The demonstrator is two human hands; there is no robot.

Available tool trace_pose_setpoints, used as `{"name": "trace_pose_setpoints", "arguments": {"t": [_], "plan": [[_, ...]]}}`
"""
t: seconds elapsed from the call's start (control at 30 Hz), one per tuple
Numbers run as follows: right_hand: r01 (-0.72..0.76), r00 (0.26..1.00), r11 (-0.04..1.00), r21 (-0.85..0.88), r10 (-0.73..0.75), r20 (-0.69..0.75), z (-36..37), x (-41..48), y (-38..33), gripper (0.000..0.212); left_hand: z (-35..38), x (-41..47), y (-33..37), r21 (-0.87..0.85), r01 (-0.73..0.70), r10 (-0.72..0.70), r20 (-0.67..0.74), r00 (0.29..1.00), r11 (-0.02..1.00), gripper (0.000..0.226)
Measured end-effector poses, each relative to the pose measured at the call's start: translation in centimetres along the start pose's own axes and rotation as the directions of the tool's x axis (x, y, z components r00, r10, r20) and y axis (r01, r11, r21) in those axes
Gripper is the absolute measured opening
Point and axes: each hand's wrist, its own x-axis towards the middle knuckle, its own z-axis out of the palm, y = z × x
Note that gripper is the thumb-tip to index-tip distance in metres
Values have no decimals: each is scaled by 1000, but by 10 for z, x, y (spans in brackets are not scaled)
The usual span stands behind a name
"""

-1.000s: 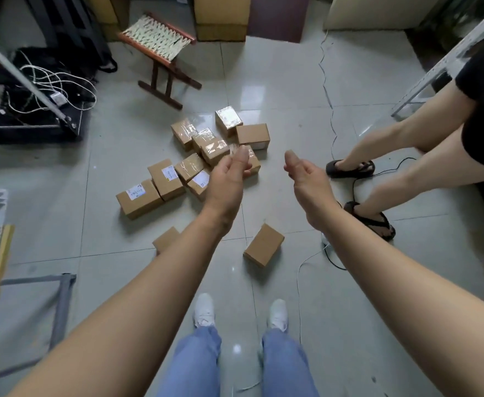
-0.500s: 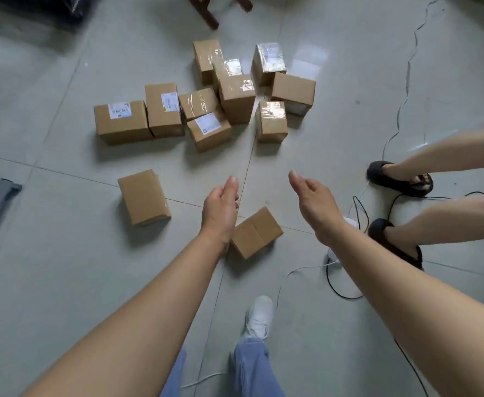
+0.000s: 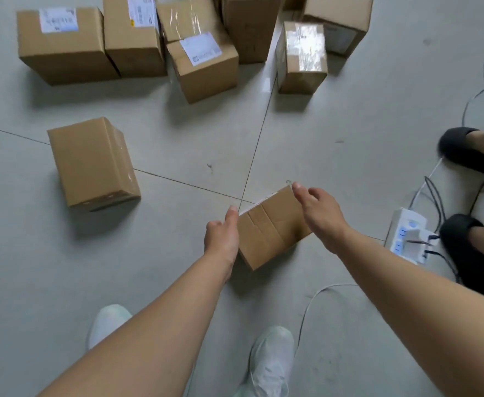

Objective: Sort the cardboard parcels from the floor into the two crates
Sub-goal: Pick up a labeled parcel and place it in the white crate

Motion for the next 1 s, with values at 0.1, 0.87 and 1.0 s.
{"name": "trace_pose_setpoints", "arguments": {"t": [0.1, 0.87, 1.0], "plan": [[-40, 999, 999, -23, 40, 9, 17, 29, 23, 78, 13, 31, -24, -30, 98, -96, 50, 994, 995, 67], [61, 983, 998, 31, -55, -178, -134, -224, -290, 81, -117, -280, 257, -248, -343, 326, -110, 939, 906, 57], [166, 970, 981, 103, -144, -196, -160, -322, -372, 83, -175, -385, 307, -317, -434, 400, -170, 901, 844, 71]]}}
